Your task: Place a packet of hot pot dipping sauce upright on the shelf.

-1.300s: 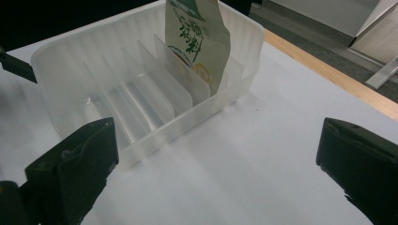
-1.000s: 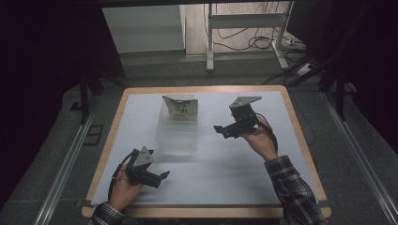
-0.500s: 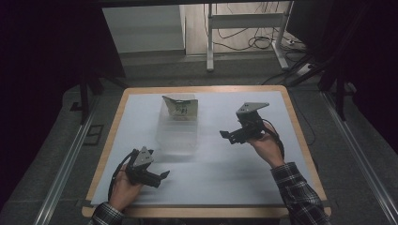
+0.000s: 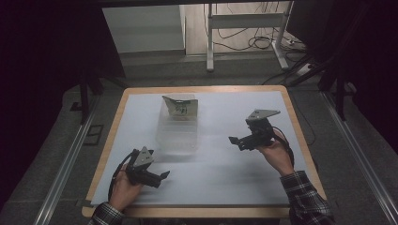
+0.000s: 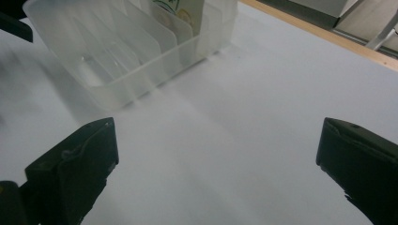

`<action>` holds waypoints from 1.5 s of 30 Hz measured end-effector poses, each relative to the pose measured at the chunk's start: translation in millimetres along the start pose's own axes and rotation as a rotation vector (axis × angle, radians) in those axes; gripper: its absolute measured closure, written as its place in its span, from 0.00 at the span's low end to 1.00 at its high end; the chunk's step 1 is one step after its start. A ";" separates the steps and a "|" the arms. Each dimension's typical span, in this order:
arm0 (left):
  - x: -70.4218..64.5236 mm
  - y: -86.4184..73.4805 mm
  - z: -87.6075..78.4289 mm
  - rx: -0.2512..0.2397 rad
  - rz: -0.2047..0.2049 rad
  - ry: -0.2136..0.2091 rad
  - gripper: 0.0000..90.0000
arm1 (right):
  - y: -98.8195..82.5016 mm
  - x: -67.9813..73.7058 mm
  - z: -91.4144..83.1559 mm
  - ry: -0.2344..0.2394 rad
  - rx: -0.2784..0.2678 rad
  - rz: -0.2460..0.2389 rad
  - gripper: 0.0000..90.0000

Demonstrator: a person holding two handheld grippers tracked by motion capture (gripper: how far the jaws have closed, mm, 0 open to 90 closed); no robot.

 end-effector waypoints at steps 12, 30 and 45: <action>-0.2 -0.2 0.3 0.002 0.003 0.001 0.00 | -18.0 -9.6 -19.2 -0.032 0.006 0.020 0.00; -0.7 -0.2 0.8 0.003 0.002 0.001 0.00 | -37.4 -8.3 -45.7 -0.064 0.012 0.019 0.00; -0.8 -0.2 0.7 0.004 0.002 0.002 0.00 | -57.7 -9.4 -67.9 -0.100 -0.004 0.040 0.00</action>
Point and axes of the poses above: each handheld gripper's, and its own axes: z roughly forward along the jaws, y roughly out of its top, x roughly to its left, the point moved 9 cm from there along z, roughly forward along the jaws, and after that the axes turned 5 degrees about -x, right-handed, at the moved point
